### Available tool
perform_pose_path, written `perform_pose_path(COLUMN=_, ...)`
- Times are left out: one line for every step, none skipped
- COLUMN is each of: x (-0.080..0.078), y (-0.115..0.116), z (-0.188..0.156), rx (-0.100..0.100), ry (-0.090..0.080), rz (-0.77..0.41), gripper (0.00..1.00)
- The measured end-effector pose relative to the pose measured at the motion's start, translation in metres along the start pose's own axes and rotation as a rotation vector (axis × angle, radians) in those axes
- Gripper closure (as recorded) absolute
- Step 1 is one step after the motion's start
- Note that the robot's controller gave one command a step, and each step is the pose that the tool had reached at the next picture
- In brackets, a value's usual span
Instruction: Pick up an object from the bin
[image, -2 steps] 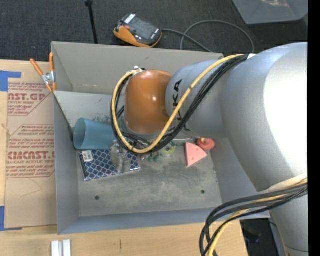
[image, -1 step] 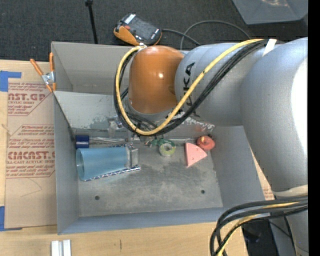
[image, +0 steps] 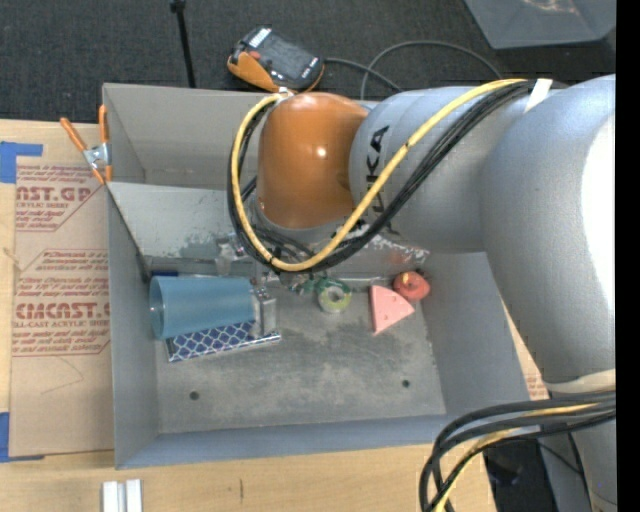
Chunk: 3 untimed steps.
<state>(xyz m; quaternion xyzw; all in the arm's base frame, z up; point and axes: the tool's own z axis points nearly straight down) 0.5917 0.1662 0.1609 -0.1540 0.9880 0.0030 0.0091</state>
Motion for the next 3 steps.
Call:
perform_pose_path(x=0.011, y=-0.006, z=0.05, rx=0.001, ry=-0.017, rz=-0.052, gripper=0.0)
perform_pose_path(x=0.019, y=0.017, z=0.089, rx=0.0, ry=-0.001, rz=-0.057, gripper=1.0)
perform_pose_path(x=0.019, y=0.017, z=0.089, rx=0.0, ry=-0.001, rz=-0.056, gripper=1.0)
